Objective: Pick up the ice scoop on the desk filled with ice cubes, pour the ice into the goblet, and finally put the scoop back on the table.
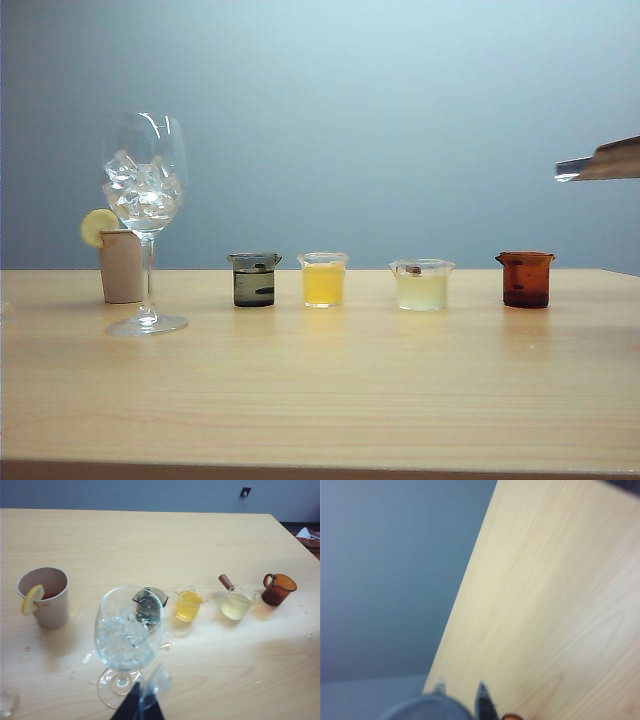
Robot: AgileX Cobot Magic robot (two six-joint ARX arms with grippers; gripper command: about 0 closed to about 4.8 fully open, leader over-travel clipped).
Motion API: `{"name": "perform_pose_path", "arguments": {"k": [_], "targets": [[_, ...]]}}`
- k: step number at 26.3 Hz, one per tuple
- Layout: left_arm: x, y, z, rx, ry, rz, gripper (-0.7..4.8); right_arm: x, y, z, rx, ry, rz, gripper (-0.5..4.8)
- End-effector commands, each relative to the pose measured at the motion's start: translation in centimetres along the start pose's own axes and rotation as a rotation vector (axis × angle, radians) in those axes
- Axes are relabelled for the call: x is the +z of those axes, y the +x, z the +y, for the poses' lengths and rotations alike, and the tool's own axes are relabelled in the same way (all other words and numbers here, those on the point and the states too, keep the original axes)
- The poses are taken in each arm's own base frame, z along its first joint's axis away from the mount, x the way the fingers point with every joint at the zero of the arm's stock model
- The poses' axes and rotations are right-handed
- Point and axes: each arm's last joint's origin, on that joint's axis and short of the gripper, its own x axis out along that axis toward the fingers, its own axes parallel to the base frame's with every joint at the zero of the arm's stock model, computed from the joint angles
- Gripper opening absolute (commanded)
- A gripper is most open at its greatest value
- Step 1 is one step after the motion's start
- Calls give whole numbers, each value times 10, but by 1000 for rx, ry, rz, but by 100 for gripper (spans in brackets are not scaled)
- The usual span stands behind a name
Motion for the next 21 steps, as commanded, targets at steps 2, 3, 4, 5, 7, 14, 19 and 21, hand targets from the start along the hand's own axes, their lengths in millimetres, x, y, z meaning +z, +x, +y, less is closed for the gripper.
{"name": "perform_pose_path", "arguments": {"k": [2, 3, 4, 5, 7, 14, 19, 21], "targets": [[2, -1, 0, 2, 3, -17, -5, 13, -11, -6, 3, -28, -57, -5], [2, -1, 0, 2, 3, -16, -5, 14, -12, -8, -3, -25, -66, -5], [2, -1, 0, 1, 3, -16, -5, 16, -13, -11, -15, -28, -104, -5], [2, -1, 0, -1, 3, -16, -5, 17, -12, -13, -24, -36, -141, -5], [2, 0, 0, -1, 3, -15, -5, 18, -9, -17, -25, -44, -169, -5], [2, 0, 0, -2, 2, -13, -5, 22, 13, -42, -37, -26, -160, -5], [2, 0, 0, -2, 2, -13, -5, 23, 31, -67, -57, -3, -130, -5], [2, 0, 0, -2, 2, -14, -5, 23, 40, -80, -67, 5, -120, -5]]}}
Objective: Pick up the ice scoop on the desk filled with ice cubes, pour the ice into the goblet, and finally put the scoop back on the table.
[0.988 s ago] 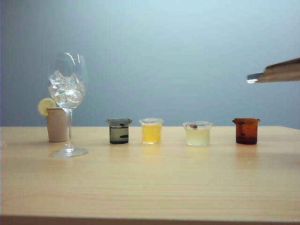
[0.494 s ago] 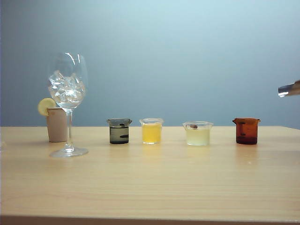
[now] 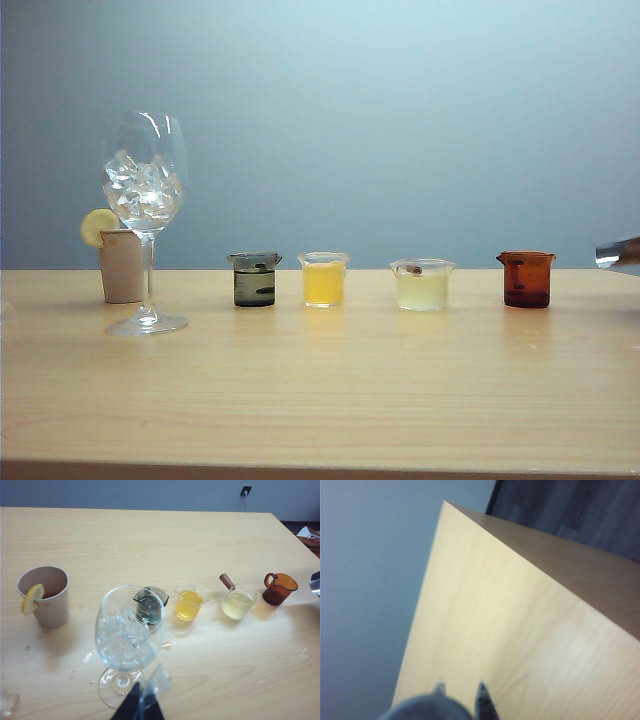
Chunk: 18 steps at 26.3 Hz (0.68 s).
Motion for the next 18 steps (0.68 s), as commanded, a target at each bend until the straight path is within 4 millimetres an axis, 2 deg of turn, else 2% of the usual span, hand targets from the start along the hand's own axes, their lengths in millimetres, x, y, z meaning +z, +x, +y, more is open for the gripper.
{"name": "perform_pose_path", "arguments": {"k": [1, 10, 16, 17, 18], "targets": [[2, -1, 0, -2, 3, -18, -5, 2, 9, -5, 31, -11, -3, -5], [2, 0, 0, -1, 2, -14, -5, -2, 33, -32, 35, -17, -5, -5], [2, 1, 0, -1, 2, -10, -5, -3, 36, -38, 1, -6, -23, -1], [2, 1, 0, -1, 2, -9, -5, -3, 36, -38, 1, -6, -23, 21], [2, 2, 0, 0, 2, -9, -5, -4, 37, -38, 4, -7, -18, 108]]}}
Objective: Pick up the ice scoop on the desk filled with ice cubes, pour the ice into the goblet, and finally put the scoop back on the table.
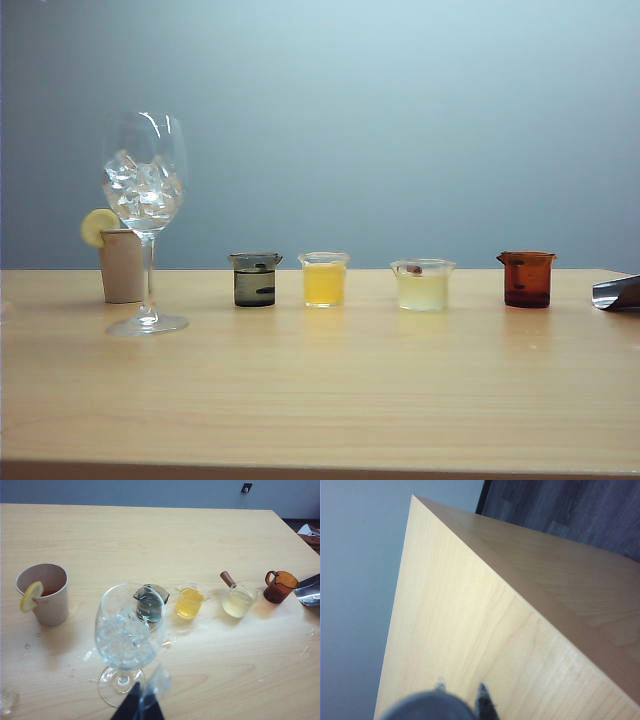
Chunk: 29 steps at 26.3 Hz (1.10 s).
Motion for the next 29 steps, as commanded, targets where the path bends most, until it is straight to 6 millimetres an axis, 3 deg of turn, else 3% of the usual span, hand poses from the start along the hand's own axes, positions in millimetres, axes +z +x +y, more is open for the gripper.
{"name": "perform_pose_path", "arguments": {"k": [1, 3, 6, 7, 8, 10, 15, 21, 29], "targets": [[2, -1, 0, -1, 3, -17, -6, 2, 0, 5, 22, -17, -6, 173], [2, 0, 0, -1, 2, -13, -5, 0, 0, 4, 15, -10, 12, 225], [2, 0, 0, -2, 2, -13, -6, -1, 0, 1, -3, 5, 30, 232], [2, 0, 0, -2, 2, -13, -5, -2, 0, 1, -7, 8, 34, 261], [2, 0, 0, -2, 2, -13, -5, -2, 0, 0, -20, 17, 43, 370], [2, 0, 0, -2, 2, -13, -5, -3, 0, -1, -29, 23, 48, 438], [2, 0, 0, -9, 2, -13, -5, -5, -5, 0, -71, 53, 81, 441], [2, 0, 0, -9, 1, -12, -5, -2, -22, 17, -63, 28, 95, 441], [2, 0, 0, -9, 2, -12, -5, 9, -66, 47, -37, -25, 110, 441]]}}
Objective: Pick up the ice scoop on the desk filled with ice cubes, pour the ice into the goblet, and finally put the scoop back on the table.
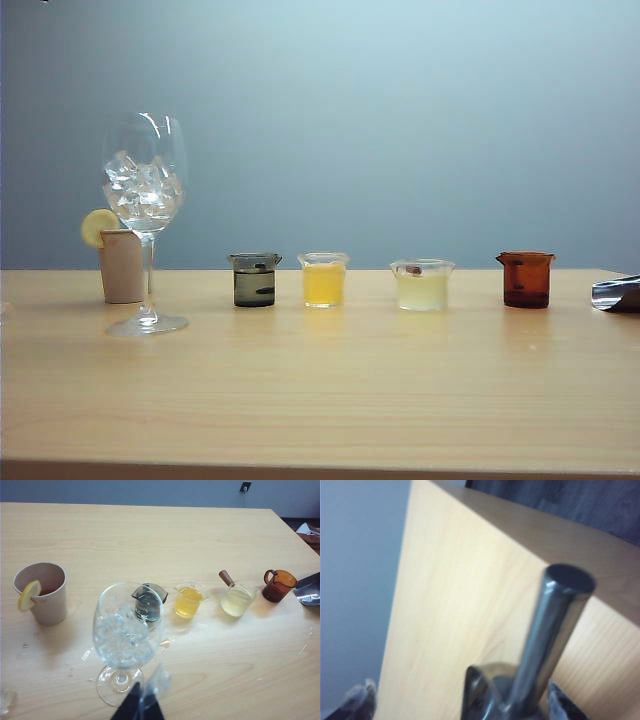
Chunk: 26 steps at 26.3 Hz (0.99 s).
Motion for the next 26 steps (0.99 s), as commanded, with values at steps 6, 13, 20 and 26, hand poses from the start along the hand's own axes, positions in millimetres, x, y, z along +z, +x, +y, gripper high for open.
{"name": "perform_pose_path", "arguments": {"k": [6, 13, 20, 26], "targets": [[3, -4, -1, -5, 2, -28, -5, -2, -45, 33, 78, 5, 49, 4], [4, -20, -3, 38, 13, -90, -5, -23, -82, 94, 326, -363, 44, -3], [5, -28, -6, 31, 19, -118, -5, -71, -130, 153, 412, -786, -137, -3], [5, -37, -6, 70, 21, -149, -5, -105, -157, 164, 260, -863, -206, -2]]}}
